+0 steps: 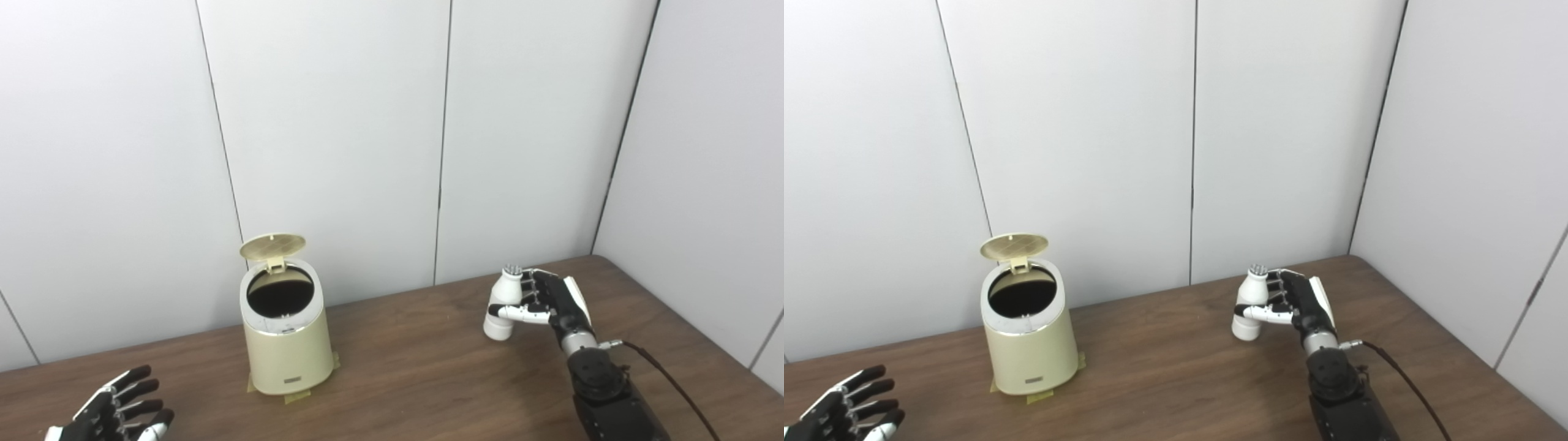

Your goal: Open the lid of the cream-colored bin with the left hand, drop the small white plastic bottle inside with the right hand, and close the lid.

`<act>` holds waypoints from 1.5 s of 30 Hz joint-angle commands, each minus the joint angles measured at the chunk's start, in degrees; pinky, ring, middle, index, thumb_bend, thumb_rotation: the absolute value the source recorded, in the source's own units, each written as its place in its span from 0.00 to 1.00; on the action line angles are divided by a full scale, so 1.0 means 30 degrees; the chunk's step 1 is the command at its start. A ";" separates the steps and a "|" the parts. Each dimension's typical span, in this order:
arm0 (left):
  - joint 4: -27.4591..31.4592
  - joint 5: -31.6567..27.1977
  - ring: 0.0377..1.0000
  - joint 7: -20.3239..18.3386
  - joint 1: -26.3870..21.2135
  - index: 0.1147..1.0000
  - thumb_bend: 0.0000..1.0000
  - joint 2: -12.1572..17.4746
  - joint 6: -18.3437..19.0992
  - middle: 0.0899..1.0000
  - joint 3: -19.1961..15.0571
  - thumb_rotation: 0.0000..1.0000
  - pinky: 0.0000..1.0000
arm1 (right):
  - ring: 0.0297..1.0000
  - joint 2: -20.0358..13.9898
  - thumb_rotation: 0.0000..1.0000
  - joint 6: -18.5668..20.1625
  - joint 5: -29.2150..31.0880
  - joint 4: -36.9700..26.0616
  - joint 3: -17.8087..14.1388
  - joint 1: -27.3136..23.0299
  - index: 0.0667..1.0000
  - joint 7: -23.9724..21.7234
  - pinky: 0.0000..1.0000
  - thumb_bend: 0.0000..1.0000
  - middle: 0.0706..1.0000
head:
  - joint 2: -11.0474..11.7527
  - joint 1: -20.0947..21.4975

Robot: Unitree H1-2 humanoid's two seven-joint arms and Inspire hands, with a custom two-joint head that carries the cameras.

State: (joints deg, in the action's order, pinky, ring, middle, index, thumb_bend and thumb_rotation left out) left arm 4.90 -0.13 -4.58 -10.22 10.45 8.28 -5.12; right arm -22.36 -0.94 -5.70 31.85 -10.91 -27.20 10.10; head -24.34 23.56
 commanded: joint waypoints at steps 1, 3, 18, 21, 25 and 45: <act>0.0749 0.0028 0.67 0.0093 -0.0632 0.79 0.48 0.0210 -0.0208 0.74 -0.0028 0.00 0.55 | 0.36 -0.0495 0.00 -0.1102 -0.0373 -0.0334 0.0011 -0.0933 0.49 0.0559 0.35 0.51 0.46 | -0.0009 0.0003; 0.0685 0.0081 0.68 0.0110 -0.0653 0.79 0.48 0.0210 -0.0238 0.75 -0.0008 0.00 0.55 | 0.36 -0.0500 0.00 -0.1138 -0.0532 -0.0489 0.0071 -0.0871 0.50 0.0741 0.35 0.51 0.45 | -0.0030 -0.0020; 0.0104 0.0168 0.67 0.0109 -0.0765 0.78 0.49 0.0168 -0.0713 0.74 0.0096 0.00 0.54 | 0.37 0.0156 0.00 -0.1717 -0.1478 -0.4523 0.0769 -0.0423 0.51 0.1092 0.36 0.51 0.45 | 0.0146 -0.0538; -0.0112 0.0424 0.67 0.0168 -0.0801 0.78 0.49 0.0159 -0.0991 0.74 0.0254 0.00 0.54 | 0.38 0.0541 0.00 -0.0669 -0.1716 -0.6819 0.1266 -0.0699 0.50 0.0616 0.36 0.51 0.45 | 0.0203 -0.0909; -0.0535 0.0444 0.67 0.0165 -0.0875 0.78 0.49 0.0055 -0.1485 0.75 0.0433 0.00 0.55 | 0.37 0.0692 0.00 0.0313 -0.2349 -0.9572 0.2444 -0.1248 0.51 -0.0612 0.34 0.51 0.45 | 0.0321 -0.1559; -0.2373 0.1271 0.64 0.1255 -0.1267 0.76 0.62 -0.1735 -0.2875 0.71 0.1203 0.09 0.53 | 0.36 0.3716 0.00 0.1733 -0.2812 -1.0472 0.5225 -0.4565 0.51 -0.3835 0.32 0.51 0.45 | 0.0524 -0.6564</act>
State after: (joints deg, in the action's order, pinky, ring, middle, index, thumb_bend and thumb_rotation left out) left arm -3.34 3.52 -1.79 -11.07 5.73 1.74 -1.65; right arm -11.42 4.51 -14.87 1.89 5.11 -37.28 -1.12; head -22.67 4.22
